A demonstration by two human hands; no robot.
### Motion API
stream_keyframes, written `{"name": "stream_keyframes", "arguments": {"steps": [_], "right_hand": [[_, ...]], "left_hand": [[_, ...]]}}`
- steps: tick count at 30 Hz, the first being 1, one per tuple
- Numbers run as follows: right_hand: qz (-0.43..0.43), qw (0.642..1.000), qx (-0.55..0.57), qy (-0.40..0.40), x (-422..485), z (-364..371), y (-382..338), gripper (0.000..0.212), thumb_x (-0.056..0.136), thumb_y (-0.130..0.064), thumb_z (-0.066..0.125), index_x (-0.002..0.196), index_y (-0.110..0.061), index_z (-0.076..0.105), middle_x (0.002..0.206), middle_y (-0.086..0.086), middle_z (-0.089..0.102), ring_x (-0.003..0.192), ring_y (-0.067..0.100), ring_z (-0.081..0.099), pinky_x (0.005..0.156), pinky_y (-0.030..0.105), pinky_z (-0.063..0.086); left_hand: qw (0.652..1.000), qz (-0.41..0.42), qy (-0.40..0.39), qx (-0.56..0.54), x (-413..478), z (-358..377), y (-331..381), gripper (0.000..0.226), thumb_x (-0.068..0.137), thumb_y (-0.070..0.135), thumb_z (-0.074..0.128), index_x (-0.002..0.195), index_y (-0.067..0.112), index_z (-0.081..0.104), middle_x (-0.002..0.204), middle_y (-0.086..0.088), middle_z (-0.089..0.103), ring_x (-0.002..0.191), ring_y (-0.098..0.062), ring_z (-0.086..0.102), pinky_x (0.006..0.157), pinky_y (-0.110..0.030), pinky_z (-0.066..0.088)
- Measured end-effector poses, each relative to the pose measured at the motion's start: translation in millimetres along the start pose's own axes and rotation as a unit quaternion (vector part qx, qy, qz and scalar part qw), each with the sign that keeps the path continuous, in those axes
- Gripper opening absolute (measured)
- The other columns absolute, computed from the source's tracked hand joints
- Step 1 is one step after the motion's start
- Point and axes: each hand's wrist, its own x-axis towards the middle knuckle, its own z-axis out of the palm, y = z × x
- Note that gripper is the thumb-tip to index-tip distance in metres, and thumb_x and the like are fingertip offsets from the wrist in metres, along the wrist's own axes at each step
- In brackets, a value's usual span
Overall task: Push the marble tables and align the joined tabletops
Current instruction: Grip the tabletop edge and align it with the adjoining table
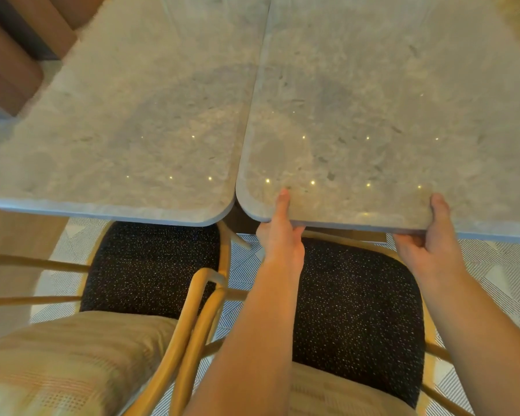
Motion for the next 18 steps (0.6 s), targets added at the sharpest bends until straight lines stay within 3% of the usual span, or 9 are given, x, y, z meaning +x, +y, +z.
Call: {"name": "stream_keyframes", "arguments": {"steps": [2, 4, 7, 11, 16, 18], "right_hand": [[0.003, 1.000, -0.008, 0.010, -5, -3, 1, 0.041, 0.089, -0.030, 0.085, 0.124, -0.019, 0.066, 0.102, 0.004, 0.084, 0.098, 0.023, 0.082, 0.084, 0.045, 0.068], [0.005, 1.000, -0.009, 0.011, -8, -5, 2, 0.038, 0.090, -0.031, 0.083, 0.122, -0.020, 0.066, 0.100, 0.003, 0.084, 0.092, 0.021, 0.083, 0.084, 0.043, 0.068], [0.009, 1.000, 0.002, 0.018, -9, -4, 2, 0.042, 0.089, -0.032, 0.084, 0.125, -0.019, 0.066, 0.109, 0.004, 0.084, 0.099, 0.021, 0.082, 0.089, 0.042, 0.066], [0.014, 1.000, -0.006, 0.026, -12, -4, 0, 0.045, 0.087, -0.033, 0.085, 0.124, -0.018, 0.064, 0.098, 0.005, 0.085, 0.094, 0.021, 0.083, 0.088, 0.042, 0.067], [0.057, 0.998, -0.011, -0.006, -26, -5, -3, 0.047, 0.093, -0.035, 0.076, 0.132, -0.015, 0.061, 0.130, 0.010, 0.075, 0.117, 0.026, 0.074, 0.093, 0.043, 0.065], [0.086, 0.994, -0.054, -0.029, -46, -17, -4, 0.064, 0.095, -0.043, 0.071, 0.144, -0.007, 0.051, 0.133, 0.015, 0.068, 0.121, 0.033, 0.069, 0.090, 0.043, 0.063]], "left_hand": [[1.000, -0.005, 0.004, 0.001, -3, -4, -2, 0.039, 0.090, 0.017, 0.085, 0.119, 0.018, 0.059, 0.122, -0.007, 0.074, 0.114, -0.025, 0.072, 0.105, -0.052, 0.060], [1.000, -0.006, 0.006, -0.004, -5, -6, -2, 0.037, 0.089, 0.016, 0.085, 0.116, 0.018, 0.059, 0.121, -0.007, 0.074, 0.110, -0.024, 0.073, 0.101, -0.050, 0.062], [1.000, 0.002, 0.011, -0.004, -7, -6, -3, 0.046, 0.089, 0.016, 0.085, 0.126, 0.016, 0.059, 0.122, -0.008, 0.075, 0.111, -0.025, 0.074, 0.102, -0.053, 0.062], [1.000, -0.008, 0.008, 0.007, -11, -4, -1, 0.043, 0.091, 0.018, 0.083, 0.127, 0.017, 0.059, 0.126, -0.009, 0.075, 0.114, -0.027, 0.074, 0.104, -0.054, 0.060], [0.999, -0.035, 0.016, -0.012, -33, 6, 7, 0.054, 0.100, 0.019, 0.074, 0.148, 0.015, 0.051, 0.144, -0.015, 0.067, 0.129, -0.032, 0.067, 0.108, -0.047, 0.057], [0.999, -0.038, 0.023, 0.005, -56, 8, 13, 0.056, 0.102, 0.024, 0.071, 0.153, 0.016, 0.048, 0.154, -0.016, 0.058, 0.141, -0.033, 0.058, 0.116, -0.045, 0.050]]}}
